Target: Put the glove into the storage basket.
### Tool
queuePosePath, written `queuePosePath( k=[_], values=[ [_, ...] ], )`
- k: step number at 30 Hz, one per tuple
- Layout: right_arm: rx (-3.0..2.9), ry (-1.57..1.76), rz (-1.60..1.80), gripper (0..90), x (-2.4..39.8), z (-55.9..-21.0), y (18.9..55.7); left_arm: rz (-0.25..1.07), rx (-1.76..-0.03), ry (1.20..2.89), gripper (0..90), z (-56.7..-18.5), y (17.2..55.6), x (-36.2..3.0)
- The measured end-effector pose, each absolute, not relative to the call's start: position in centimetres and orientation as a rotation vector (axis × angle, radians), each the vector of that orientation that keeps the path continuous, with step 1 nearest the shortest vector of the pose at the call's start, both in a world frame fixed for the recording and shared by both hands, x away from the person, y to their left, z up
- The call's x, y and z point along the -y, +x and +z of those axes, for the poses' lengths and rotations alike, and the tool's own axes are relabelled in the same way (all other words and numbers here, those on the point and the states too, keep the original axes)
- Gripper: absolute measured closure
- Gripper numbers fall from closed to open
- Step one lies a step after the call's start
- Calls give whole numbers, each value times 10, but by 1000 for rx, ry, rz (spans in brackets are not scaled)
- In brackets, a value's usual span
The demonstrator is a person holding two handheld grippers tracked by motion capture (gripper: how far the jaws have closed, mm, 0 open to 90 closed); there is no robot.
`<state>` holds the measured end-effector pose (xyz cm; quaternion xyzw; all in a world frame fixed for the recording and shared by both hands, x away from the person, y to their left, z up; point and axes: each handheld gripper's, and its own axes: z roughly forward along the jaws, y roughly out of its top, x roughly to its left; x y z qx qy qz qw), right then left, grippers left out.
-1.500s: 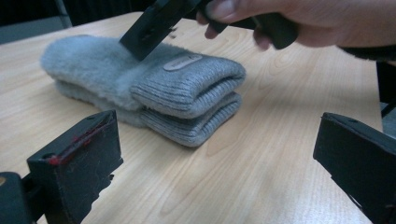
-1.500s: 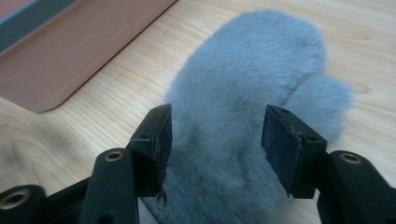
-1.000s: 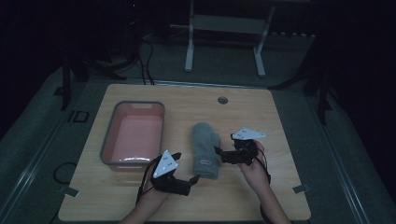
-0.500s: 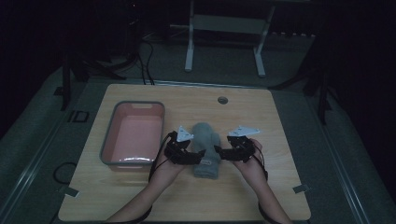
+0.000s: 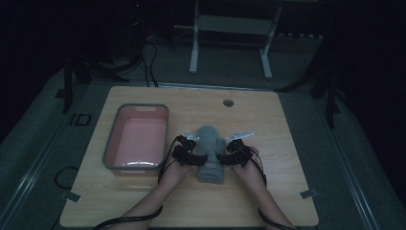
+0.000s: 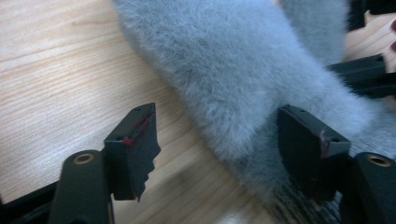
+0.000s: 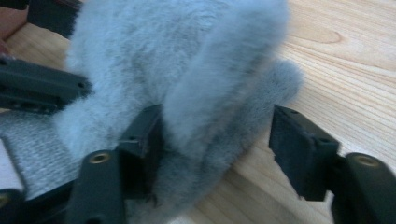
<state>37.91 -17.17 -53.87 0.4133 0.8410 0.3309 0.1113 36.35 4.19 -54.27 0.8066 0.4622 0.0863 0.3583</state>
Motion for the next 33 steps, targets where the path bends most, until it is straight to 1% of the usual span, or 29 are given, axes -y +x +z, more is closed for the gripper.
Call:
queuePosePath(
  k=[2, 6, 9, 10, 11, 12, 13, 14, 15, 16, 17, 20, 22, 23, 25, 27, 30, 33],
  values=[
    [-2483, 1231, 976, 302, 172, -540, 382, 201, -1197, 2078, 297, -546, 365, -42],
    [-2509, 1286, 1018, 309, 177, -546, 387, 131, -1207, 2061, 294, -551, 370, -42],
    [-2535, 1295, 1073, 431, 179, -549, 387, 80, -1205, 2051, 297, -553, 374, -42],
    [-2546, 1296, 1091, 486, 179, -549, 387, 61, -1193, 2048, 309, -554, 375, -42],
    [-2555, 1291, 1100, 521, 179, -549, 386, 60, -1177, 2055, 321, -554, 376, -42],
    [-2554, 1279, 1107, 565, 178, -549, 386, 49, -1159, 2058, 342, -555, 376, -41],
    [-2562, 1273, 1114, 602, 178, -549, 385, 33, -1148, 2057, 380, -555, 377, -41],
    [-2564, 1266, 1112, 628, 177, -549, 385, 23, -1139, 2063, 406, -555, 378, -40],
    [-2564, 1266, 1112, 628, 177, -549, 385, 23, -1139, 2063, 432, -555, 378, -40],
    [-2572, 1228, 1089, 688, 175, -547, 384, -4, -1130, 2062, 470, -555, 379, -37],
    [-2577, 1227, 1080, 702, 175, -547, 384, -13, -1124, 2066, 481, -555, 379, -36],
    [-2587, 1218, 1072, 731, 175, -546, 385, -55, -1120, 2054, 528, -556, 382, -35],
    [-2583, 1220, 1086, 748, 175, -546, 385, -92, -1120, 2034, 579, -558, 383, -35],
    [-2575, 1222, 1094, 754, 176, -547, 384, -118, -1107, 2023, 616, -559, 384, -37],
    [-2561, 1214, 1101, 765, 176, -548, 382, -115, -1094, 2009, 694, -559, 384, -37],
    [-2541, 1205, 1101, 779, 175, -547, 380, -114, -1094, 1997, 741, -558, 383, -37],
    [-2518, 1206, 1121, 794, 177, -546, 377, -101, -1090, 1975, 775, -555, 381, -37],
    [-2501, 1204, 1145, 805, 180, -541, 374, -81, -1065, 1980, 784, -549, 380, -36]
  ],
)
